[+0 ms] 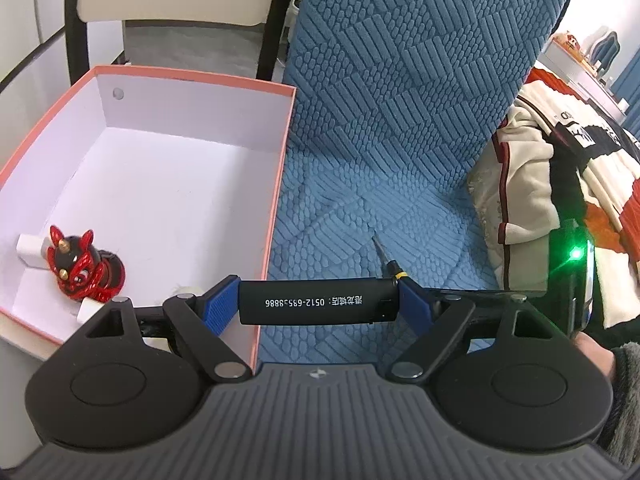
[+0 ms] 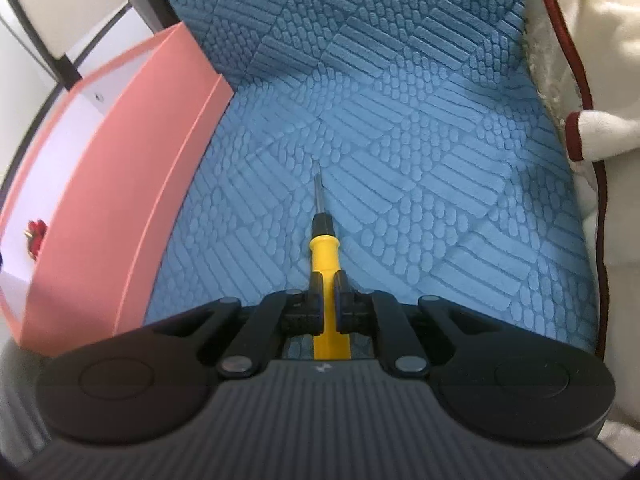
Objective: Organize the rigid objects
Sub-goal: 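Carry the lighter in the left tool while the right tool carries the screwdriver over the box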
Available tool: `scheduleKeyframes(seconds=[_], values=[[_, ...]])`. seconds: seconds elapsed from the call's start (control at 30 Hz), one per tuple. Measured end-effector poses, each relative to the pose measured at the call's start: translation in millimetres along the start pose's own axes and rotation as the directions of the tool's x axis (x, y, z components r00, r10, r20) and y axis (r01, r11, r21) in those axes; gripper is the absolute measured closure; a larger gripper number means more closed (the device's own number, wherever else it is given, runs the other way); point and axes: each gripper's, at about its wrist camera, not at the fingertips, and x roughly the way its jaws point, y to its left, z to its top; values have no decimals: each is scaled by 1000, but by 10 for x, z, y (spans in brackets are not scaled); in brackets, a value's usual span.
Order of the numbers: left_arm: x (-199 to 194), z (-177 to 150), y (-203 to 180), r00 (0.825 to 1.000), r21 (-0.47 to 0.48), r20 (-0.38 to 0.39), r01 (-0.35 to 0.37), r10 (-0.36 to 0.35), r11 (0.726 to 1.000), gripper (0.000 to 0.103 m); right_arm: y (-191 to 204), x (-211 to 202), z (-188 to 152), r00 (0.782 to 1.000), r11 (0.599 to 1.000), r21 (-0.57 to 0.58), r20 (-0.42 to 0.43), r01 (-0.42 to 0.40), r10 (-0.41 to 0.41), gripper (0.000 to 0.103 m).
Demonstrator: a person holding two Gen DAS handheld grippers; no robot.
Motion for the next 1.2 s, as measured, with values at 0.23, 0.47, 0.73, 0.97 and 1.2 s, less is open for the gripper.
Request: scheduleKeyframes(seconds=[0.23,0.47,0.73,0.97,1.2], values=[[5,-65,54,1000,-17,-11,3,-3,1000,17,2,11,-46,1000,1000,-1,9,-27,27,94],[-17,-44,80,1000,-25,-5,7,-7,1000,17,47,121,-39,1000,999,-40,-3,15,-15,90],[-16,-48,130,1000,-16,-17,-3,2,1000,17,288,297,-139,998,983,-175,-20,56,-61,79],[-78,57,210,1000,-18,-4,-3,3,1000,17,312,182,-95,1000,999,-41,16,26,-26,83],[-260,305,244,999,-15,37,3,-2,1000,17,568,-357,122,991,1000,-26,136,-5,8,83]])
